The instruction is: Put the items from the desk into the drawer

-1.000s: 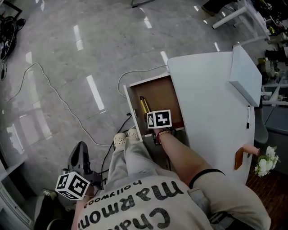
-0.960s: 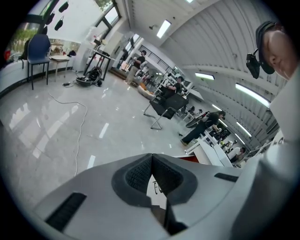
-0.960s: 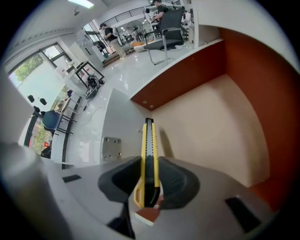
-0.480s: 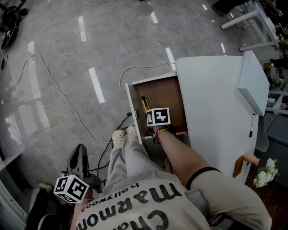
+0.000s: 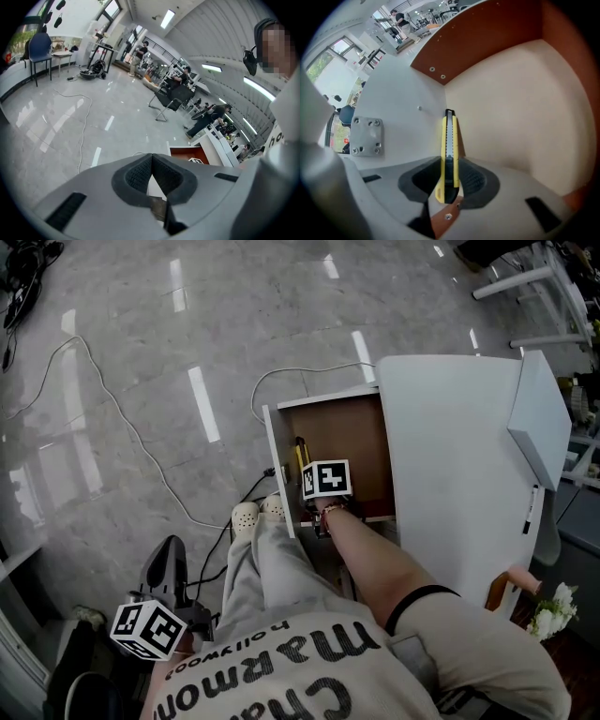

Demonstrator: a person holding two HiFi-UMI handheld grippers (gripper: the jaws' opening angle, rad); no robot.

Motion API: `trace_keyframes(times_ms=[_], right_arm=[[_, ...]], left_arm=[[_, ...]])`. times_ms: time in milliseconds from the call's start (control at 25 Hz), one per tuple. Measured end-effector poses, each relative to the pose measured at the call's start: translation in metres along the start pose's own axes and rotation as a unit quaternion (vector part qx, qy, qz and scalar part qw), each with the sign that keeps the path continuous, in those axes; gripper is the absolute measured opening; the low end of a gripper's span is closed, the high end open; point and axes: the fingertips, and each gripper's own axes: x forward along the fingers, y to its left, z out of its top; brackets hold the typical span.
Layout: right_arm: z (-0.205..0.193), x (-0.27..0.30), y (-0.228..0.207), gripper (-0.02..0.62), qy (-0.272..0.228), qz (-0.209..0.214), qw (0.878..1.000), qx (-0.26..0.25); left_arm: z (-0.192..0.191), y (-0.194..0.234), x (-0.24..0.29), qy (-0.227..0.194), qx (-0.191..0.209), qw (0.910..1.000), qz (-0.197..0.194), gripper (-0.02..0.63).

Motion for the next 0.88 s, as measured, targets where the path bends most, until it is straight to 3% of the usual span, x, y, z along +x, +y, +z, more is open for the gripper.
trace_keyframes(times_ms=[240,880], right_arm=[[-0.003,0.008,-0.004,0.121,0.010,0.009,1.000,-0.005],[-0.009,0.020,-0.011,0.121,0.024,-0.021,0.999,-0.027]], left_arm=[[-0.006,0.001,0.004,0.006,0.000,0.9999,0.008,0.002],[-0.017,0.002,0.003,-0.003,-0.012,0.9999,0.004,0.002]])
